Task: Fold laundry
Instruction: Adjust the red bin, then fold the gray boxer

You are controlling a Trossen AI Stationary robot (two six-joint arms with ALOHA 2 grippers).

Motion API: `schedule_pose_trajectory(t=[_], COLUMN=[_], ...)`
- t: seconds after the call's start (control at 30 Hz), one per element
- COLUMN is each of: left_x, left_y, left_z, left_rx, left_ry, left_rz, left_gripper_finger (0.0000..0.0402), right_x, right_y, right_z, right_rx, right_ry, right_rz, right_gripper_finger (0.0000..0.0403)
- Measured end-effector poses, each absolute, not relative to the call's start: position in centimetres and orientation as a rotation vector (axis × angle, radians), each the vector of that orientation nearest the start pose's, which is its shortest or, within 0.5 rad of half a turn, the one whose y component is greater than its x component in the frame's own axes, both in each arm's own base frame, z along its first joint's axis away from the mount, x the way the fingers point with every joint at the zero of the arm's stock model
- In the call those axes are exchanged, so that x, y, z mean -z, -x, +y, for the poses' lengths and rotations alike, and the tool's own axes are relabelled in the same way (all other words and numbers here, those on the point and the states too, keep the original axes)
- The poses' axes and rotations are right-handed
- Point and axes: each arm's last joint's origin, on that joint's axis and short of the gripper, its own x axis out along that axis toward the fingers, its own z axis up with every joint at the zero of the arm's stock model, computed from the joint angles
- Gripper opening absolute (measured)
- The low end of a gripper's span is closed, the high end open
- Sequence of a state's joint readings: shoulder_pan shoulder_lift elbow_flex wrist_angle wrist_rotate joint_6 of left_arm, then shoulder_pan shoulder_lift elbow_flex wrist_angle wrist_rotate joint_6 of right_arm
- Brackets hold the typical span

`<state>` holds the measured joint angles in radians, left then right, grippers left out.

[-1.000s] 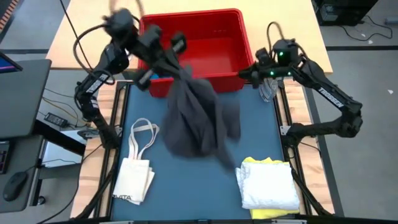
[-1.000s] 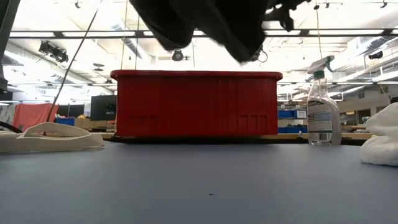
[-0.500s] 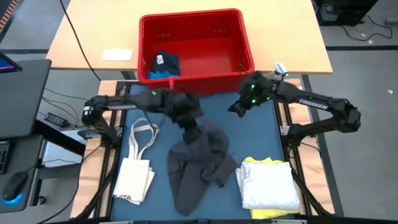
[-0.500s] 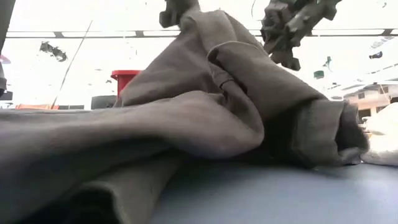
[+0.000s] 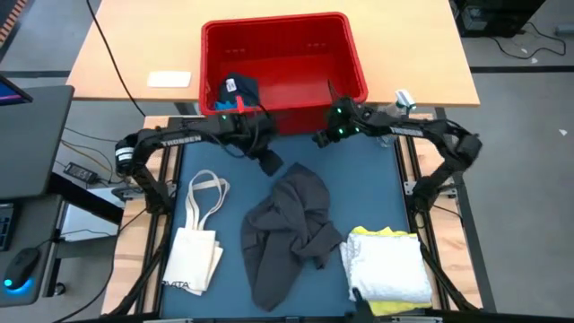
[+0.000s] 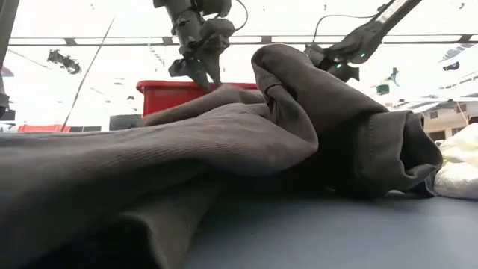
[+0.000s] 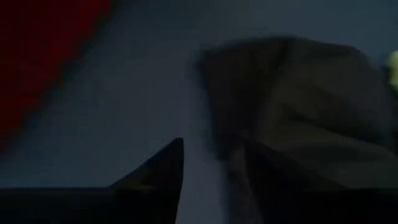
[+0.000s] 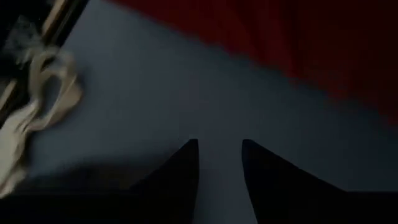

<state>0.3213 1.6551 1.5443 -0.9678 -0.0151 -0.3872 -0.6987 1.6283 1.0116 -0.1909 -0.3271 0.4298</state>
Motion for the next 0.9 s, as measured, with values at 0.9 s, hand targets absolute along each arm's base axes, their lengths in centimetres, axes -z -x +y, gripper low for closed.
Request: schedule_pose_trajectory(t=[0.9], left_x=[-31.0], left_y=[-27.7], left_z=[19.7], left_rx=[-0.183], left_ry=[0.336], left_rz=[0.998], left_gripper_finger=[0.0178], right_x=[-23.2], right_y=[-30.7], right_z=[-14.4], right_rx=[0.14], right_ry=[-1.048], right_rz=[0.956], right_gripper_finger=[0.0149])
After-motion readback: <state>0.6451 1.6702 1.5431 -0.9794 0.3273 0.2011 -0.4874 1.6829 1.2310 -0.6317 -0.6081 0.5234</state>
